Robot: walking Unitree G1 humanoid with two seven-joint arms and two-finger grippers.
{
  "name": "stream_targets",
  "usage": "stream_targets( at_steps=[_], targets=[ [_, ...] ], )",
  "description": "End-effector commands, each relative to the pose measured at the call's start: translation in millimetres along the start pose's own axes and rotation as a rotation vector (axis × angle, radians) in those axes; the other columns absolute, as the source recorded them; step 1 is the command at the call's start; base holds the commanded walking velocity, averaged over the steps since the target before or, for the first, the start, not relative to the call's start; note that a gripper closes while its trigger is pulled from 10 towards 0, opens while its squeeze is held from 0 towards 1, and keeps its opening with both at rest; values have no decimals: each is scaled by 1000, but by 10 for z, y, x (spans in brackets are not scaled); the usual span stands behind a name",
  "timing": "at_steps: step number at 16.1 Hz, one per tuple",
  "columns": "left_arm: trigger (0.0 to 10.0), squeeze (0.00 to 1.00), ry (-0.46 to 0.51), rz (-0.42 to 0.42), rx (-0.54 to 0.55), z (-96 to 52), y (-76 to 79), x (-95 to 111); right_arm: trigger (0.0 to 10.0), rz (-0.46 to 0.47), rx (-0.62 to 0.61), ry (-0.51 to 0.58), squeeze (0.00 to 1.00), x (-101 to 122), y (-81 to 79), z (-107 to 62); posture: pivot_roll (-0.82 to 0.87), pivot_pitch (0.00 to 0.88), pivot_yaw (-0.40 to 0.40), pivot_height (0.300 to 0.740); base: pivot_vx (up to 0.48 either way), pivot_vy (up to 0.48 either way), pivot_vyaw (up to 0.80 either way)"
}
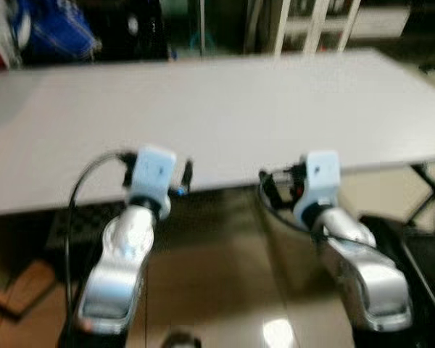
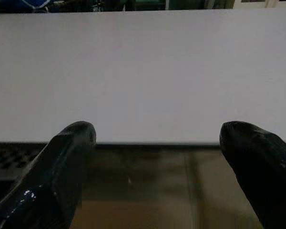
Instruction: Setting the table
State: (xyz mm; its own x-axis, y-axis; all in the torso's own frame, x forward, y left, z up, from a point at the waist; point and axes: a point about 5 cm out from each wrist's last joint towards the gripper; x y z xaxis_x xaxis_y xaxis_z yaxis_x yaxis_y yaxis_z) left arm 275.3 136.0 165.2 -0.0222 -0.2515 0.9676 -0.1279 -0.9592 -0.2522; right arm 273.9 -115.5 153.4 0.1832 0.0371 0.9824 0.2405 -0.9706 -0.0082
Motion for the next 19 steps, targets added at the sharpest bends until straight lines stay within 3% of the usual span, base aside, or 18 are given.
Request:
stream_targets(
  at_steps=[1, 9, 12, 14, 19],
  targets=[
    [10000, 0, -8, -1, 13, -3, 7, -6, 10000, -11, -22, 4, 0, 21, 54, -12, -11, 0, 14, 740, -326, 0, 0],
    [10000, 0, -17, -22, 67, -88, -22, -98, 10000, -22, -1, 17, 0, 29, 81, -16, -8, 0, -6, 740, -75, 0, 0],
    [10000, 0, -14, -27, 81, -83, -66, -83, 10000, -44, 32, 34, 0, 53, 19, -4, 1, 0, -18, 740, 0, 0, 188],
    [10000, 0, -18, -33, 99, -97, -74, -84, 10000, -55, 49, 28, 0, 52, 19, 11, 11, 0, -32, 740, 0, 289, 800],
    [10000, 0, -27, -15, 125, -112, -162, -98, 10000, -47, 6, 28, 0, 79, 55, 109, 20, 0, -42, 740, 0, 451, 0]
  ],
)
Point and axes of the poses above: a point about 5 cm out from each wrist's last joint towards the gripper, its own z axis pointing out of the wrist towards the gripper, its own x axis along the axis of the wrist's last joint, y = z × x, and after that the axes turned 2 degrees about -z, right-handed
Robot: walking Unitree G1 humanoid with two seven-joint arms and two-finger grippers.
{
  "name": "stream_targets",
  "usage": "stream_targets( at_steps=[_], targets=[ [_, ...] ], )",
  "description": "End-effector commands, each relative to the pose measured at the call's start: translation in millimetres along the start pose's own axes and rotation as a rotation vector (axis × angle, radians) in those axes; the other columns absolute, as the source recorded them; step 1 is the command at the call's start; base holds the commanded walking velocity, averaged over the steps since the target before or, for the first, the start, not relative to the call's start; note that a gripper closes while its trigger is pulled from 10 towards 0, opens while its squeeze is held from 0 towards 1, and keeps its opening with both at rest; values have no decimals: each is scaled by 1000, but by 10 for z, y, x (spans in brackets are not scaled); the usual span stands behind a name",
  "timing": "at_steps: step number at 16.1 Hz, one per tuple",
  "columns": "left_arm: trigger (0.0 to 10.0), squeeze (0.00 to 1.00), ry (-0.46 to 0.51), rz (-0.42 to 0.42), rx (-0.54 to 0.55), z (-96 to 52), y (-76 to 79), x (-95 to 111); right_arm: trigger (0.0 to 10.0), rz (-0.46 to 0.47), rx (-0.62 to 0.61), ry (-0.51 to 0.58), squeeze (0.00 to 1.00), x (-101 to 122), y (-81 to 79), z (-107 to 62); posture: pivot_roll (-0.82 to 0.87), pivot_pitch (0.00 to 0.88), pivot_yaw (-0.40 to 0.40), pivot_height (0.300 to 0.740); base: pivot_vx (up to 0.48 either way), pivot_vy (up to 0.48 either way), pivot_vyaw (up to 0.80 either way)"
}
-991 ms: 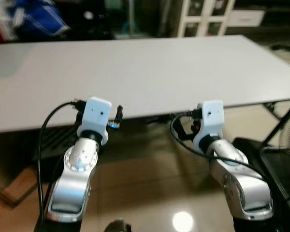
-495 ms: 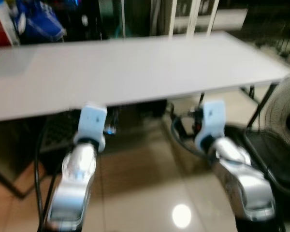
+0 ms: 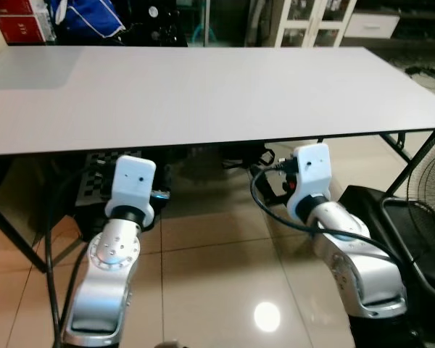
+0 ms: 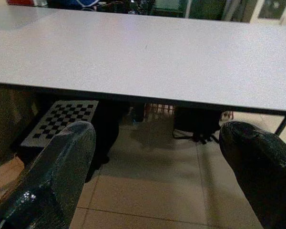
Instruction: Setting the table
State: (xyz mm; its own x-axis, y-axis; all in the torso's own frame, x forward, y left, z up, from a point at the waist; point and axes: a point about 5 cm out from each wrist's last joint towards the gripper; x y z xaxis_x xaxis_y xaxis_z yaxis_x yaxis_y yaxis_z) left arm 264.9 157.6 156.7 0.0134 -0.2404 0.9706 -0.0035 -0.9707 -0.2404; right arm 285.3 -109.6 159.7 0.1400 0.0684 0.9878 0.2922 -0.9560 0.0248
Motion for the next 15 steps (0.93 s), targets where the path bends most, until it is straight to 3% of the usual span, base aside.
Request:
stream_targets(
  at_steps=[1, 6, 15],
  targets=[
    [10000, 0, 6, 3, 1, 23, 4, 31, 10000, -8, -56, -8, 0, -12, 98, -8, 17, 0, -41, 740, 0, 480, 0],
    [10000, 0, 4, 33, 3, 34, -65, 3, 10000, 24, -107, -18, 0, -160, 242, -14, 27, 0, -41, 740, 0, 480, 0],
    [10000, 0, -1, 33, 10, 68, -75, -23, 10000, 40, -41, 15, 0, -130, 159, 56, 28, 0, -44, 740, 0, 480, 0]
  ],
)
Point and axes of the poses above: a point about 5 cm out from each wrist's last joint towards the gripper, its own z axis pointing out of the wrist towards the gripper, its own x axis along the axis of the wrist's last joint, y = z × x, and after that the axes turned 2 degrees about -z, right-handed
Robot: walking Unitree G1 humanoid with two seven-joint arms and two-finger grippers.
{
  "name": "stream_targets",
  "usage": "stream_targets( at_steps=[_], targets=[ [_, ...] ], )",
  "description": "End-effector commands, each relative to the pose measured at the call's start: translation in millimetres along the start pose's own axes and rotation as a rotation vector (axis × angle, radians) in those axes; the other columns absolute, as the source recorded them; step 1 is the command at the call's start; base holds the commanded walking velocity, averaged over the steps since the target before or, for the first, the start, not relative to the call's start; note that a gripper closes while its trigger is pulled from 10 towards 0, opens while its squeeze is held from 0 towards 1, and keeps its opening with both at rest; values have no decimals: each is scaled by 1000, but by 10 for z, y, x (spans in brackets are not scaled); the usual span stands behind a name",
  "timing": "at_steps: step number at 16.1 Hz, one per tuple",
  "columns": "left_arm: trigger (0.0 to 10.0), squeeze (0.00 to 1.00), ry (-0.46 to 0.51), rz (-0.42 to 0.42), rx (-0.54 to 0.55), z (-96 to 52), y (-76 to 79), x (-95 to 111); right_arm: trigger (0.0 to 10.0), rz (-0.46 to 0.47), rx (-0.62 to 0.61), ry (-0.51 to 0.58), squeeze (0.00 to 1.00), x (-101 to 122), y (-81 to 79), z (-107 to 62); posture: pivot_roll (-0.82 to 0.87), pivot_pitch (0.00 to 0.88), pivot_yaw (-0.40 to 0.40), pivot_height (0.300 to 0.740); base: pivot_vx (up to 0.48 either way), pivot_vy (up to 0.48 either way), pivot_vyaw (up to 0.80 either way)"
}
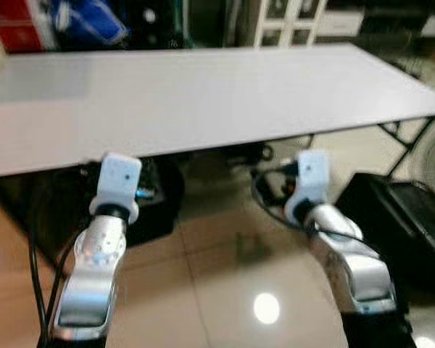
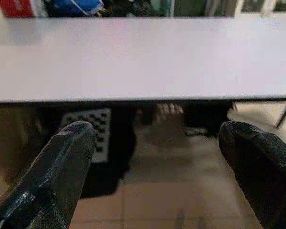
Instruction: Setting the table
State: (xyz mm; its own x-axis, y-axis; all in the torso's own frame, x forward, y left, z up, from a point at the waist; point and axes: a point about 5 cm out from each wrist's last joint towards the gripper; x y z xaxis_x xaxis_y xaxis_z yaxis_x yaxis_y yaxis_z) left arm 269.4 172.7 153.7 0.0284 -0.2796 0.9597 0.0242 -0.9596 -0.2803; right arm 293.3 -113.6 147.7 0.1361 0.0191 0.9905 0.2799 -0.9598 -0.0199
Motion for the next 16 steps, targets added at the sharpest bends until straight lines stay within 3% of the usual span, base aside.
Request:
stream_targets(
  at_steps=[1, 12, 16],
  targets=[
    [10000, 0, 15, -6, -18, 25, 60, 49, 10000, -6, -35, 2, 0, -9, 99, -30, 26, 0, -41, 740, 0, 480, 0],
    [10000, 0, 1, -1, -10, 7, 45, 8, 10000, -37, -18, -13, 0, -54, 89, -56, 32, 0, -53, 740, 0, 480, 0],
    [10000, 0, -7, 8, 7, -13, -30, -11, 10000, -30, -16, -18, 0, -78, 56, -47, 43, 0, -57, 740, 0, 480, 0]
  ],
)
Point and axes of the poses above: a point about 5 cm out from each wrist's last joint towards the gripper, its own z axis pointing out of the wrist towards the gripper, its own x axis along the axis of the wrist's last joint, y = z × x, and after that the axes turned 2 degrees about -z, right-handed
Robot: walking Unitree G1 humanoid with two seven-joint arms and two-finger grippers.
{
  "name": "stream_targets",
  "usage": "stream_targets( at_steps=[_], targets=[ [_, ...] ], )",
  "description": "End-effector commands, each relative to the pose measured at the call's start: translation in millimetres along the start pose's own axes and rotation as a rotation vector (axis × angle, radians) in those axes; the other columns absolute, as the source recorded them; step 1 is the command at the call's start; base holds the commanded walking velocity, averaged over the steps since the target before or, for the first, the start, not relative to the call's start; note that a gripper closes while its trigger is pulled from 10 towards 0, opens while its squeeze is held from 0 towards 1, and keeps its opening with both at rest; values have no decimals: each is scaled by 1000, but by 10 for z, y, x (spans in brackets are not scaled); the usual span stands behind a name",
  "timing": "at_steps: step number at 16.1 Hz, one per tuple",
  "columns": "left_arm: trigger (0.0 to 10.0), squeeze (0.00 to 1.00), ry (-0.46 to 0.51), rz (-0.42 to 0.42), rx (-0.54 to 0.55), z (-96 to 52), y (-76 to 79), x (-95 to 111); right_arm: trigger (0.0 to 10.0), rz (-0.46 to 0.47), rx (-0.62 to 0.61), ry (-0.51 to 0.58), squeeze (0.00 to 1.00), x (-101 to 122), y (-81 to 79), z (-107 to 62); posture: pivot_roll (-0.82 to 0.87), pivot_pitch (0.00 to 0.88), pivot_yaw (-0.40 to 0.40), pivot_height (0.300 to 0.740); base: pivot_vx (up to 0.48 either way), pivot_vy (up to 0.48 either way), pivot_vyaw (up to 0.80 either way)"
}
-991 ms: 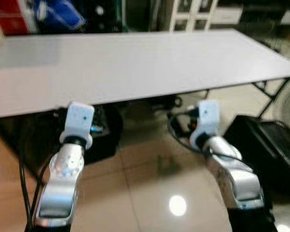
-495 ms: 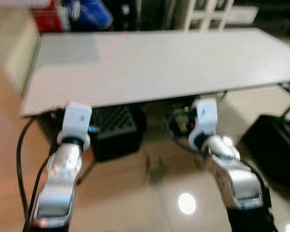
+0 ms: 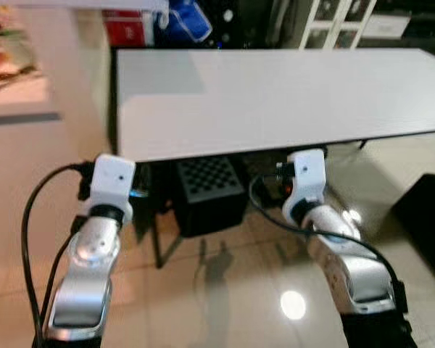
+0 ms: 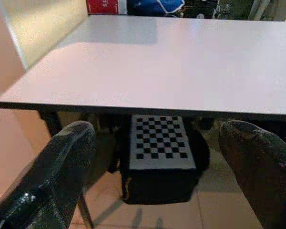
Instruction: Setting the table
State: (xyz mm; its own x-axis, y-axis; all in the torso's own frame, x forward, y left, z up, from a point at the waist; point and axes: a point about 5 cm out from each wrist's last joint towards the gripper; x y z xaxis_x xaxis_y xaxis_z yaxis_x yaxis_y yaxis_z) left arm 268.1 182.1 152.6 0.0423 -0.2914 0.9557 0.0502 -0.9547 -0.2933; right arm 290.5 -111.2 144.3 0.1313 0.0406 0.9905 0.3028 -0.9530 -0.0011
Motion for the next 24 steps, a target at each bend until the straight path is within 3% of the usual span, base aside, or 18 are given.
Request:
stream_targets(
  at_steps=[1, 24],
  targets=[
    [10000, 0, 4, -5, -15, -5, 48, 22, 10000, -7, -34, -17, 0, -44, 75, -38, 41, 0, -55, 740, 0, 480, 0],
    [10000, 0, 25, 23, 5, 60, -39, 62, 10000, 20, -17, -10, 0, -54, 18, 14, 71, 0, -59, 740, 0, 480, 0]
  ],
)
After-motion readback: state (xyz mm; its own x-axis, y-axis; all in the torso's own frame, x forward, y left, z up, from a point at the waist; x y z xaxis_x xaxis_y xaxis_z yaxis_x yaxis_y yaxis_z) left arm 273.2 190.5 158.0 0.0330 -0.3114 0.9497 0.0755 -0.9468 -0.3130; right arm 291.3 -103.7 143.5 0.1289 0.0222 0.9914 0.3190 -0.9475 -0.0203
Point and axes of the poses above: a point about 5 cm out from each wrist's last joint towards the gripper, its own z axis pointing out of the wrist towards the gripper, its own x axis along the axis of the wrist's last joint, y = z × x, and after that the axes turned 2 degrees about -z, right-handed
